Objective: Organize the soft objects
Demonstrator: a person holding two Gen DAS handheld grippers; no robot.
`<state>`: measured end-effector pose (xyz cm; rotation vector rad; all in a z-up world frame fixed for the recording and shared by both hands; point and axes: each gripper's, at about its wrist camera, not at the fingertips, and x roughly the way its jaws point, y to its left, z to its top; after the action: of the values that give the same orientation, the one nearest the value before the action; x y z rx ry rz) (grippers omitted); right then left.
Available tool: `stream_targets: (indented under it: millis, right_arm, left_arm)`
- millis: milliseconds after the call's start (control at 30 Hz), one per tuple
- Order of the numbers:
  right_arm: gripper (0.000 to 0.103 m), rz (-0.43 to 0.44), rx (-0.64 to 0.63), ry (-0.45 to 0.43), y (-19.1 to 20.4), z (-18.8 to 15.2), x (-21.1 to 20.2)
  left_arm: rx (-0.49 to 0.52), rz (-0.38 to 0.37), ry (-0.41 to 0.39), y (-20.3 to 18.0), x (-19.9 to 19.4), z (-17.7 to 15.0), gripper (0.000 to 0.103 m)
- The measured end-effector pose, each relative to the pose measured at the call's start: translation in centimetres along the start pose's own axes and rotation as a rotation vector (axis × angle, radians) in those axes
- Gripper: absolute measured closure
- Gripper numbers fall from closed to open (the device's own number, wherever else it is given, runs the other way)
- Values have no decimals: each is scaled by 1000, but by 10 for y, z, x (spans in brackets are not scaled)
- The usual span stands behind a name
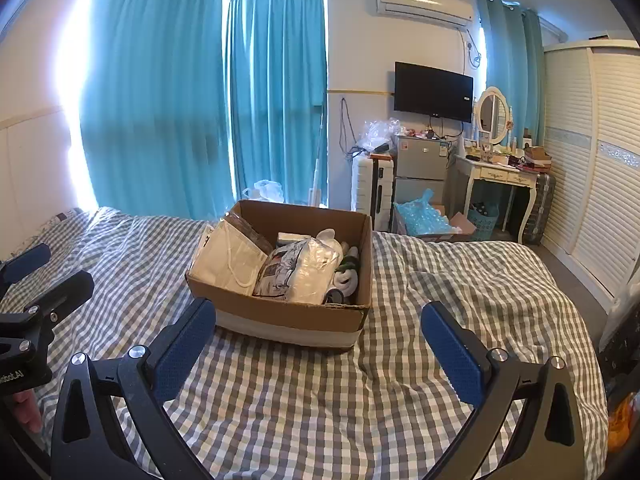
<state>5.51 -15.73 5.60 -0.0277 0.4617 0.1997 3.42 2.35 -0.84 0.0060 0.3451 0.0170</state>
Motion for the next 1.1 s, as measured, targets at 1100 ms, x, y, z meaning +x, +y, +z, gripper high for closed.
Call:
stream_targets:
  millis: [1100]
  right_arm:
    - [0, -15, 19, 30, 2, -3, 5]
  left_arm:
    - [5, 3, 10, 7, 3, -3, 0]
